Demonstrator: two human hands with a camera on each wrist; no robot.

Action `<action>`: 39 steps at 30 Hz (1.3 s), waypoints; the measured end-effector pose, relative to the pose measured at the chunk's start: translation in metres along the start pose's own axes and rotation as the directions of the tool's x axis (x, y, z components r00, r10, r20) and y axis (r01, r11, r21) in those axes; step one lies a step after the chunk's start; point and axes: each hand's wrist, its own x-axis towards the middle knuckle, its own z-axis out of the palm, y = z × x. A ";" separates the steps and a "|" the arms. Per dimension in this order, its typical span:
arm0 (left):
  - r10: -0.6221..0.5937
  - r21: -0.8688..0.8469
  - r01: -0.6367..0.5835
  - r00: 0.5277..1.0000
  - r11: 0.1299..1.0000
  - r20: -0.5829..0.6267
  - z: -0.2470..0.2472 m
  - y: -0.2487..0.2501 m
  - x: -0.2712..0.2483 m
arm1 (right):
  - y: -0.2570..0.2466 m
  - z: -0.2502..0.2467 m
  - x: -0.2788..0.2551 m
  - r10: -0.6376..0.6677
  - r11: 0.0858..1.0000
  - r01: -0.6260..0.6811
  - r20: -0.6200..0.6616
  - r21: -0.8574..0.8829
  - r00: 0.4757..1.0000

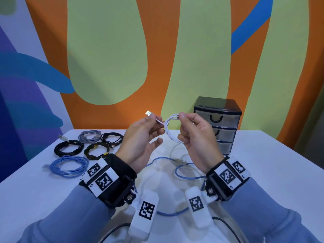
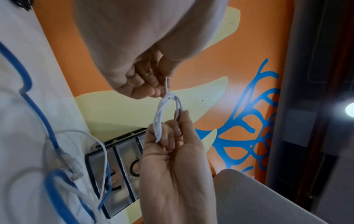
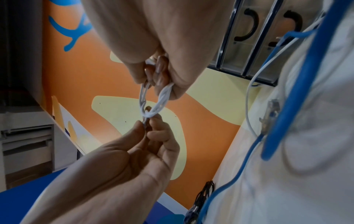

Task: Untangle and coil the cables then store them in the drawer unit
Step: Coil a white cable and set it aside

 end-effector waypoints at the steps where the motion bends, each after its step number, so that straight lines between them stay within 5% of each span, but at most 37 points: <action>1: 0.016 -0.006 -0.016 1.000 1.000 -0.014 0.001 -0.001 0.000 | 0.000 0.000 0.001 0.004 1.000 -0.004 -0.008 0.003 1.000; 11: 0.227 0.000 -0.228 0.971 0.974 -0.075 0.002 -0.006 0.002 | -0.005 -0.004 0.004 0.058 0.997 -0.057 0.004 -0.051 0.998; 15: 0.285 0.234 -0.292 0.956 0.927 0.064 -0.002 -0.007 0.002 | 0.005 -0.009 0.006 0.059 0.978 -0.067 -0.045 -0.195 0.997; 19: 0.251 0.316 -0.293 0.953 0.902 0.167 -0.007 -0.002 0.004 | 0.001 -0.010 0.006 0.091 0.995 -0.092 -0.038 -0.049 0.995; 22: 0.264 0.333 -0.302 0.952 0.893 0.154 -0.011 0.001 0.005 | -0.004 -0.014 0.007 0.087 0.996 -0.087 0.000 0.028 0.996; 34: 0.339 0.284 -0.338 0.940 0.897 0.045 -0.008 -0.002 0.003 | 0.005 -0.016 0.007 0.058 0.991 -0.060 -0.021 -0.118 0.998; 39: 0.365 0.399 -0.433 0.900 0.808 0.236 -0.009 0.000 0.002 | 0.006 -0.024 0.009 -0.065 0.948 0.024 -0.117 -0.317 0.991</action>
